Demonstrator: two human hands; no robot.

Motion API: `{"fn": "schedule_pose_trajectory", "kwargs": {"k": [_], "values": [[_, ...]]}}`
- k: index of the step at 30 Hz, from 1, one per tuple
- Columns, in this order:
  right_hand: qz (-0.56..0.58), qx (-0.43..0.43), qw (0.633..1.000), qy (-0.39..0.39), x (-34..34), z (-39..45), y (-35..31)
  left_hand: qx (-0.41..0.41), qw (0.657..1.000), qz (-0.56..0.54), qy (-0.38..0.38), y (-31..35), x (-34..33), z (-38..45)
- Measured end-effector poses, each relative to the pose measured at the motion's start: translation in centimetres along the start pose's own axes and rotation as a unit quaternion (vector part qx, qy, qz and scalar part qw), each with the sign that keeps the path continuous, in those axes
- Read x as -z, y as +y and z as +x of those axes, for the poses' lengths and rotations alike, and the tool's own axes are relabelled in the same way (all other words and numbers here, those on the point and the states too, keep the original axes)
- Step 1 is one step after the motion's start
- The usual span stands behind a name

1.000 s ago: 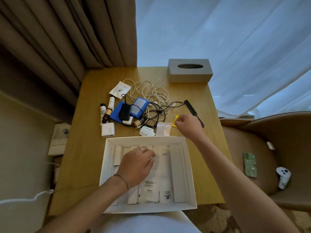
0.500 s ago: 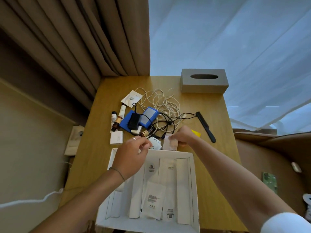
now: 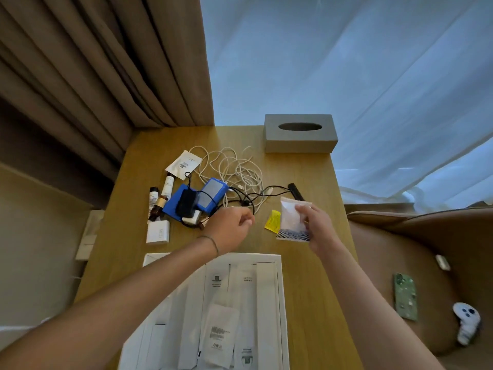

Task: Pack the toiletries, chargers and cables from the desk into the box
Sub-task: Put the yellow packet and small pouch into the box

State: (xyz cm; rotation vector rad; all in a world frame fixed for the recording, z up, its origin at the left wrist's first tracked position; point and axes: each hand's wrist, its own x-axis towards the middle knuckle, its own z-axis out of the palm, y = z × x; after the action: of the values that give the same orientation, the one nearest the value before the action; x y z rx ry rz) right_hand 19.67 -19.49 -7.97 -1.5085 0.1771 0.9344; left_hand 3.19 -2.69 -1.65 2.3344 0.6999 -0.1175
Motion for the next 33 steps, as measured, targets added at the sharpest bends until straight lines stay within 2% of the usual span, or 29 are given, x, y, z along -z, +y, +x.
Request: {"fn": "schedule_pose_trajectory", "kwargs": {"k": [5,11,15,20,23,25,28,30,33], "values": [[0.085,-0.032,0.994,0.058,3.0,-0.8,1.3,-0.031,0.991,0.118,-0.061,1.8,-3.7,4.6],[0.121,-0.029,0.992,0.013,4.7,-2.4,2.6,-0.121,0.941,0.293,-0.123,2.1,-8.9,9.4],[0.133,-0.009,0.991,-0.01,5.3,-3.6,3.1,-0.154,0.918,0.337,-0.137,1.8,-10.8,11.8],[0.123,0.006,0.992,-0.013,5.4,-4.9,3.1,-0.17,0.919,0.335,-0.122,1.9,-10.9,12.9],[0.114,0.025,0.993,-0.016,5.0,-6.2,2.5,-0.109,0.944,0.286,-0.124,2.1,-10.3,12.7],[0.121,0.03,0.992,-0.025,4.4,-7.3,1.7,-0.041,0.967,0.215,-0.134,2.5,-9.1,12.1],[0.127,0.021,0.99,-0.06,3.0,-9.7,0.5,0.015,0.988,0.087,-0.126,2.8,-6.7,11.1],[0.105,0.023,0.99,-0.09,1.8,-11.6,-0.1,0.038,0.995,-0.008,-0.089,2.8,-5.1,9.9],[0.075,0.024,0.989,-0.122,-0.2,-14.2,-0.2,0.055,0.987,-0.146,-0.041,2.3,-2.3,7.7]]}}
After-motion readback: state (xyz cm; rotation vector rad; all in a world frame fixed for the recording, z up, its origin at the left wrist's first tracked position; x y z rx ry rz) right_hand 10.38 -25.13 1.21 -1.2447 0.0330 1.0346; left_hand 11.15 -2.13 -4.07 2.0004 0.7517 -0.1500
